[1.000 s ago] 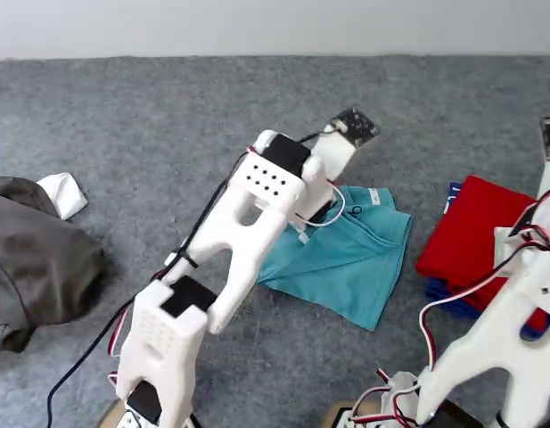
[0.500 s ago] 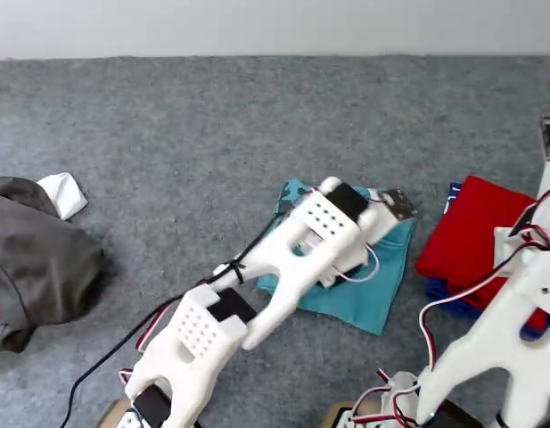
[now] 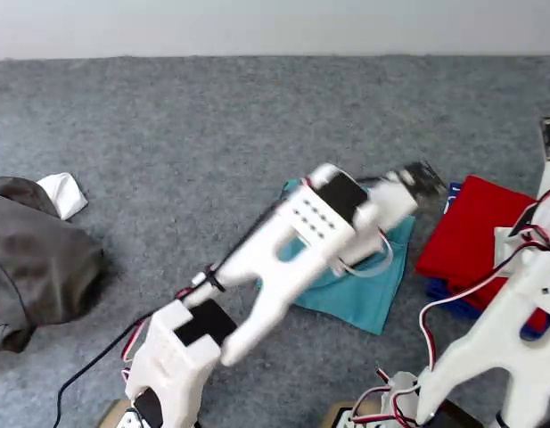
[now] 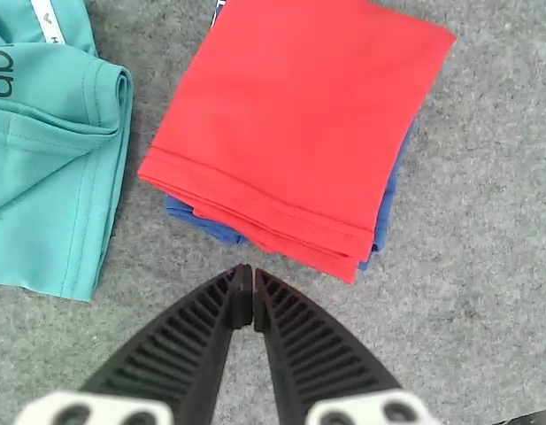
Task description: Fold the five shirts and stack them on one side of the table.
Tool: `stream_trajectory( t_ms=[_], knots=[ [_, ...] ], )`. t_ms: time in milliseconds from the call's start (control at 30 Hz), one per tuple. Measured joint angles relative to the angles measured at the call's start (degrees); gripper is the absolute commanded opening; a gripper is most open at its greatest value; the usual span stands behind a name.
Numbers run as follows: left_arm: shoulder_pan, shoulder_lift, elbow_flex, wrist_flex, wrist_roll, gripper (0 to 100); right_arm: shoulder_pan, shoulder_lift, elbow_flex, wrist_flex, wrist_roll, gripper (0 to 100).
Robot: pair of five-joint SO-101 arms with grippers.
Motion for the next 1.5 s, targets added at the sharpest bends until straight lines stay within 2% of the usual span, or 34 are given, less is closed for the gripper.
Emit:
stream_trajectory(
  t_ms=[167,333,667,833,933,1133,1300,1500],
  knots=[
    [-7.65,2.90,0.00,-6.68,0.09,1,0.00,0.00,0.00,0.00,0.00,1.3],
    [-9.05,9.76,0.00,-10.64,0.26,1,0.00,0.00,0.00,0.00,0.00,1.3],
    [-0.70,13.54,0.00,-10.46,0.09,1,0.00,0.00,0.00,0.00,0.00,1.3],
    [6.77,13.54,0.00,-5.54,0.00,1,0.00,0.00,0.00,0.00,0.00,1.3],
    [8.35,13.54,-1.49,-2.99,0.00,1,0.00,0.00,0.00,0.00,0.00,1.3],
    [2.11,13.98,-11.60,-2.64,0.00,1,0.00,0.00,0.00,0.00,0.00,1.3],
    [-4.57,16.53,-13.36,-6.68,0.26,1,0.00,0.00,0.00,0.00,0.00,1.3],
    [-4.66,24.97,-13.98,-7.65,0.00,1,0.00,0.00,0.00,0.00,0.00,1.3]
  ],
)
